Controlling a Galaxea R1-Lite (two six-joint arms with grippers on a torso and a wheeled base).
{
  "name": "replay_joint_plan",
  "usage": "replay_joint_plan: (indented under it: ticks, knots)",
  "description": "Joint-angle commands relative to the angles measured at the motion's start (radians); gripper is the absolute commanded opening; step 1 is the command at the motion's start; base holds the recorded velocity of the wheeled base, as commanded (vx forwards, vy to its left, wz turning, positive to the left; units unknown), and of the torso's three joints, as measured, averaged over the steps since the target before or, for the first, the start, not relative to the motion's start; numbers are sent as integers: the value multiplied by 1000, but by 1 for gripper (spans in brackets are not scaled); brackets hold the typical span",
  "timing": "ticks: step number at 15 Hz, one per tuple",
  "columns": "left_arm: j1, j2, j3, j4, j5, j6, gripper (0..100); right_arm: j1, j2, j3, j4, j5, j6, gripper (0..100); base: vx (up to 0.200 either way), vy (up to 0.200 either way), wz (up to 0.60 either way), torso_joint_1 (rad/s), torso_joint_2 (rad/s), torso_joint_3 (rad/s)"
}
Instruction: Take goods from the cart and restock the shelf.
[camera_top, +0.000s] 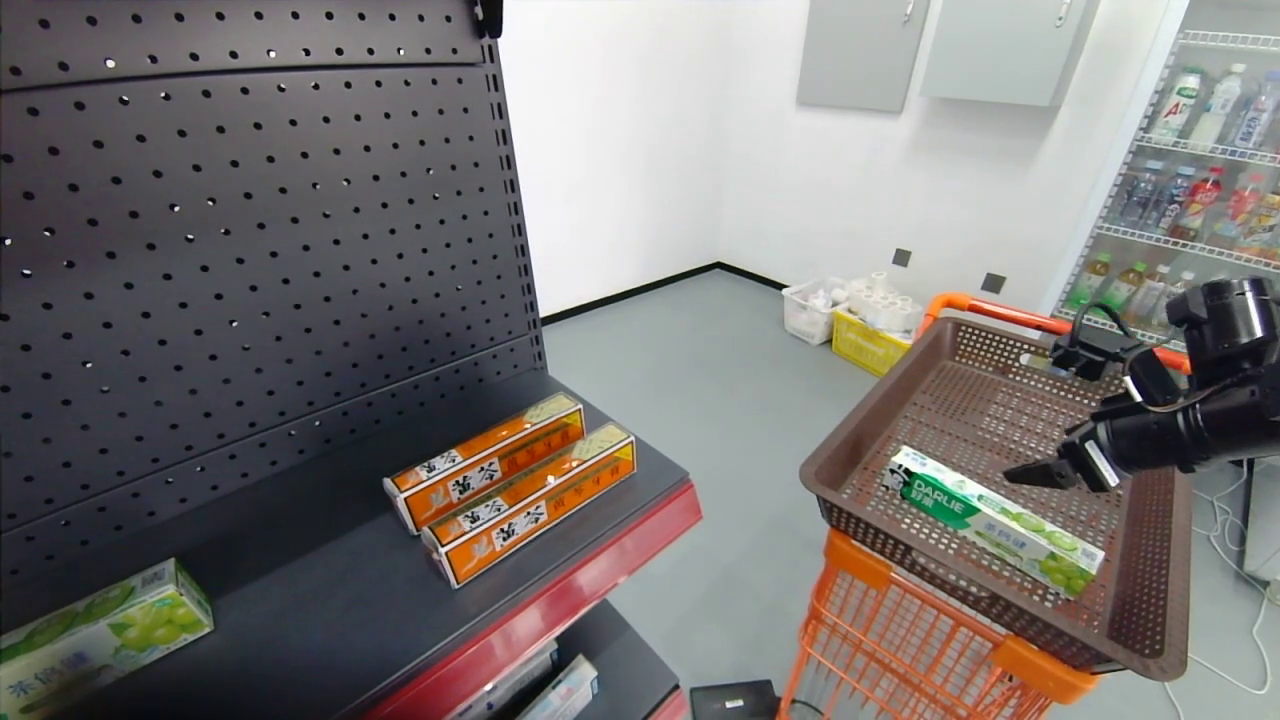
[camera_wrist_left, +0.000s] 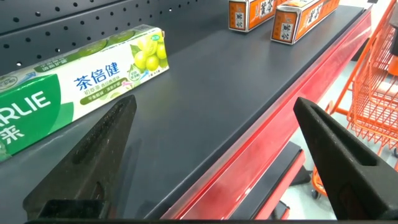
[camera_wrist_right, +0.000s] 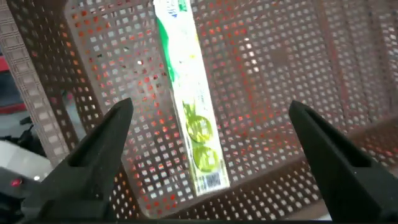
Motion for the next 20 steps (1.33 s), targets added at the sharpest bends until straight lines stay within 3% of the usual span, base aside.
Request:
replay_joint_plan:
  ticks: [1, 9, 20]
  knots:
    - [0, 0, 0, 0, 0, 0, 100, 11, 97, -42, 14, 6, -25, 100, 0, 0, 0, 0, 0, 0]
    - [0, 0, 0, 0, 0, 0, 100, -18, 226, -34, 63, 6, -177, 100, 0, 0, 0, 0, 0, 0]
    - [0, 0, 0, 0, 0, 0, 100, -42, 315, -89, 54, 5, -191, 100, 0, 0, 0, 0, 0, 0]
